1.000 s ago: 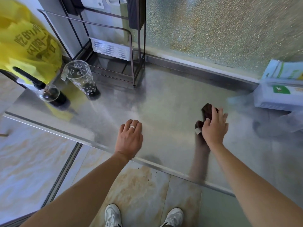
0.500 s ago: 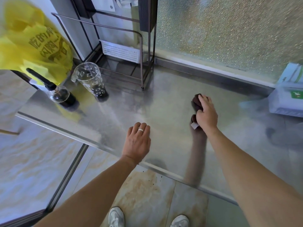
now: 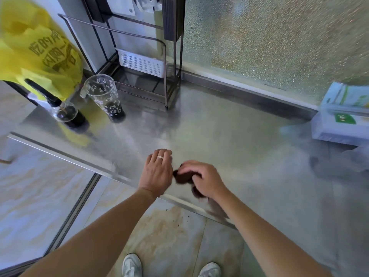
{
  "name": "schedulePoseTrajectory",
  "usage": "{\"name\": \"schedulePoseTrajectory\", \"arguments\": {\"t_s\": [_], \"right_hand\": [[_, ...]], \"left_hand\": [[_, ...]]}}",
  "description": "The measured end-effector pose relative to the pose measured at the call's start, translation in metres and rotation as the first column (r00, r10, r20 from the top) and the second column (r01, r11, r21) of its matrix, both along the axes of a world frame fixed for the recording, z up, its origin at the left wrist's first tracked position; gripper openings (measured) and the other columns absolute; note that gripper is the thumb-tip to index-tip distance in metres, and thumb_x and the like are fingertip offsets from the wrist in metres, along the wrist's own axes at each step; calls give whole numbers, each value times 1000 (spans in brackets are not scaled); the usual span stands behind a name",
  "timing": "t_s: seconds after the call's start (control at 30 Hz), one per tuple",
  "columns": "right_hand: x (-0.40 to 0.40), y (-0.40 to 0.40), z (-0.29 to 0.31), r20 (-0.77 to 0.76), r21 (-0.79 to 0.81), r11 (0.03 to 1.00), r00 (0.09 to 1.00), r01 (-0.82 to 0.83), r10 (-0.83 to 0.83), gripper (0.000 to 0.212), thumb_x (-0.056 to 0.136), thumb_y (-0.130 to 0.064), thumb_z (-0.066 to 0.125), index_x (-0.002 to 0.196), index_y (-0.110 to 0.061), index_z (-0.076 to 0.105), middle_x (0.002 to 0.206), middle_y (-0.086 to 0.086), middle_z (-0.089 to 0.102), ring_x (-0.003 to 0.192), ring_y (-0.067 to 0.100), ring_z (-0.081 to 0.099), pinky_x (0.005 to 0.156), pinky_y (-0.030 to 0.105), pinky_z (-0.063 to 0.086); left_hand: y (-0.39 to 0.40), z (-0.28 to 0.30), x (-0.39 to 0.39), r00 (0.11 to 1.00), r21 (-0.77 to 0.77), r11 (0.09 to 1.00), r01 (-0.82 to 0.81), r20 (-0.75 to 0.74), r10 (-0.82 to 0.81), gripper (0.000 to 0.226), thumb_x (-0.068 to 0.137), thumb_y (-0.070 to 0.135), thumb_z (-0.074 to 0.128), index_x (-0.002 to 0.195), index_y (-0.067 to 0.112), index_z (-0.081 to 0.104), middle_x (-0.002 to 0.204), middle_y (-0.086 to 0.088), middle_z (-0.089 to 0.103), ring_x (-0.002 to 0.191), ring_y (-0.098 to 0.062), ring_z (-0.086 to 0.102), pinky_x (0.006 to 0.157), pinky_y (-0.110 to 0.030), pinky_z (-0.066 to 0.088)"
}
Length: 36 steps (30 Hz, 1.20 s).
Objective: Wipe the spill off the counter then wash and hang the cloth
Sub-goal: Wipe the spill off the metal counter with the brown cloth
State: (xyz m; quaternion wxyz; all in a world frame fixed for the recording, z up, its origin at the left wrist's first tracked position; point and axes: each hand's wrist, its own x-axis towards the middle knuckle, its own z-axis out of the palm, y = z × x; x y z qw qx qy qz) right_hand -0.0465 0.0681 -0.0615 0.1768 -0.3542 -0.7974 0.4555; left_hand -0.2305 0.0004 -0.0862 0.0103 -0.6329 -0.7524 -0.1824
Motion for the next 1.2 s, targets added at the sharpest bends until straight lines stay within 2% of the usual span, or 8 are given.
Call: {"name": "schedulePoseTrajectory", "arguments": {"t_s": [0.33,0.43,0.5,0.57,0.7,0.93,1.1,1.2], "right_hand": [[20,-11,18,111,-419,902,981,-100,160,43,54,3,41,70,-9,79,74,10,77,77,23,74,82,45,60],[26,6,37,-27,-509,856,993,87,-117,40,50,0,42,67,-5,78,75,22,75,75,35,72,73,41,60],[26,20,58,-116,-592,727,856,348,-504,36,57,8,40,67,0,73,66,17,74,64,30,72,59,26,55],[35,45,61,-171,-563,556,572,611,-802,38,71,20,35,81,4,69,62,3,73,62,18,73,52,19,53],[77,96,12,-95,-7,321,319,947,-943,49,79,3,43,120,-11,67,121,10,66,119,30,60,108,39,47],[53,148,-29,41,404,416,438,815,-898,49,85,5,59,133,7,49,132,27,50,117,43,52,99,49,45],[9,191,-23,206,355,718,699,599,-685,59,82,6,58,139,2,48,145,21,43,134,40,43,115,44,33],[3,194,-23,194,283,786,770,550,-608,63,78,10,50,139,-6,54,150,10,44,139,29,41,117,30,29]], "left_hand": [[6,6,-4,983,-80,994,70,-162,-82,13,92,21,49,99,13,58,99,-5,57,88,-28,52,77,-40,45],[15,10,-9,985,-90,994,65,-154,-78,15,95,23,44,96,14,56,96,-5,56,86,-28,51,76,-41,46],[19,9,-13,986,-83,994,71,-146,-83,15,95,23,44,95,14,56,95,-6,56,86,-29,51,77,-41,45],[21,6,-16,982,-78,993,92,-156,-103,15,92,23,44,95,13,56,96,-7,55,87,-31,51,77,-42,45],[20,2,-15,982,-51,992,112,-146,-119,17,87,22,47,95,11,58,98,-10,55,88,-33,51,78,-44,45],[22,-3,-17,991,-58,994,88,-96,-93,11,85,19,58,95,12,58,100,-7,55,90,-31,52,79,-41,43],[23,-4,-16,992,-60,994,86,-87,-91,12,85,19,59,95,13,59,100,-7,55,91,-31,51,79,-41,42],[23,-4,-16,995,-53,995,81,-62,-84,11,85,17,59,95,12,58,100,-7,55,90,-31,51,78,-40,42]]}}
